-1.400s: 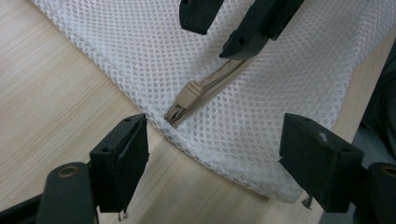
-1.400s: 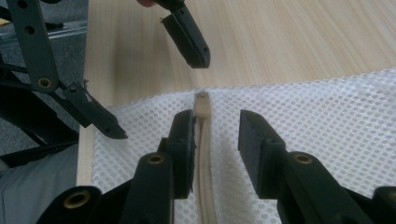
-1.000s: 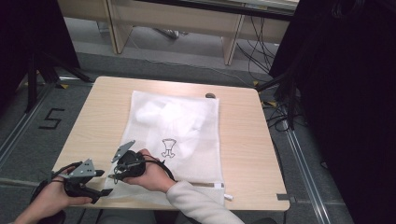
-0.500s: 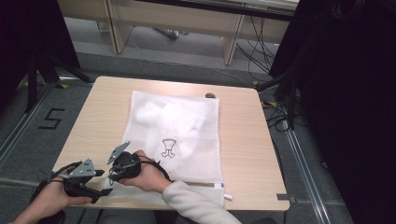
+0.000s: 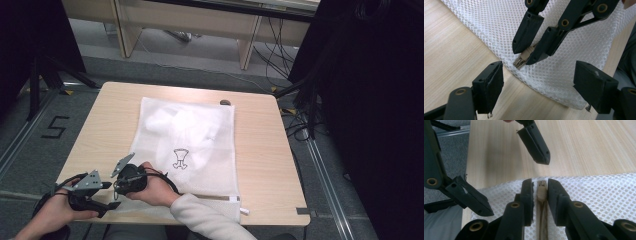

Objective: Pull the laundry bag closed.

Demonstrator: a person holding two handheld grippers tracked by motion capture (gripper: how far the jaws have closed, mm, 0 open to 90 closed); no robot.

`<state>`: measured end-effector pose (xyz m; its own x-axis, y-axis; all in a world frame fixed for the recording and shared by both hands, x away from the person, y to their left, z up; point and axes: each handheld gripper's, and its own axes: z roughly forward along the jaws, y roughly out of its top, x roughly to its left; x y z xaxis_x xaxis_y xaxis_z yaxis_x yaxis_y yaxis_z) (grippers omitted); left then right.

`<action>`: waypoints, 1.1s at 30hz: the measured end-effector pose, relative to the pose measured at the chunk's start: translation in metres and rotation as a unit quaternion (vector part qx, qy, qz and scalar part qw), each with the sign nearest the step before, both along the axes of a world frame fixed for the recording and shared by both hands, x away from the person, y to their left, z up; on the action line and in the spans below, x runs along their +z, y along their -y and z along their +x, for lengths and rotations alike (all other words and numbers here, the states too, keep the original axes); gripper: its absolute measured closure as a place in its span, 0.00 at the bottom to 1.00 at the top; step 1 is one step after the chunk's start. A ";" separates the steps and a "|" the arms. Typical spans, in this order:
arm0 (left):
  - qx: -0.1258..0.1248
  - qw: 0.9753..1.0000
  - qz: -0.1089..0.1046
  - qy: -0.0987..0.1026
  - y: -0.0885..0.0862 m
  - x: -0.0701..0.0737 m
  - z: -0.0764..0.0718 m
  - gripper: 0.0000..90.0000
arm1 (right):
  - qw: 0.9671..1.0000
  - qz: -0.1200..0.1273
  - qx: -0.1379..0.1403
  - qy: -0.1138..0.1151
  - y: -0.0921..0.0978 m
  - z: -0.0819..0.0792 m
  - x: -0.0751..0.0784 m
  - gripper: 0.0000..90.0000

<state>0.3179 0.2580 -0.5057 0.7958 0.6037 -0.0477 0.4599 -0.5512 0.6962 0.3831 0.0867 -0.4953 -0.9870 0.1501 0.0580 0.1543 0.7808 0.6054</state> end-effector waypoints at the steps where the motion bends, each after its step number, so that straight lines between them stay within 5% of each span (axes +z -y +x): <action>1: 0.000 1.000 0.000 0.000 0.000 0.000 0.000 0.26 | 1.000 0.000 0.000 0.000 0.000 0.000 0.000 0.85; 21: 0.003 1.000 -0.006 0.000 0.001 0.001 0.001 0.27 | 1.000 0.003 -0.009 -0.006 0.004 0.002 0.012 0.91; 33: 0.021 0.999 -0.043 0.000 0.004 0.003 0.002 0.35 | 1.000 0.016 -0.013 -0.004 0.008 0.001 0.022 0.91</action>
<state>0.3196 0.2538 -0.5029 0.7695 0.6306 -0.1011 0.4816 -0.4691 0.7403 0.3837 0.0788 -0.4729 -0.9821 0.1744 0.0709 0.1797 0.7560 0.6294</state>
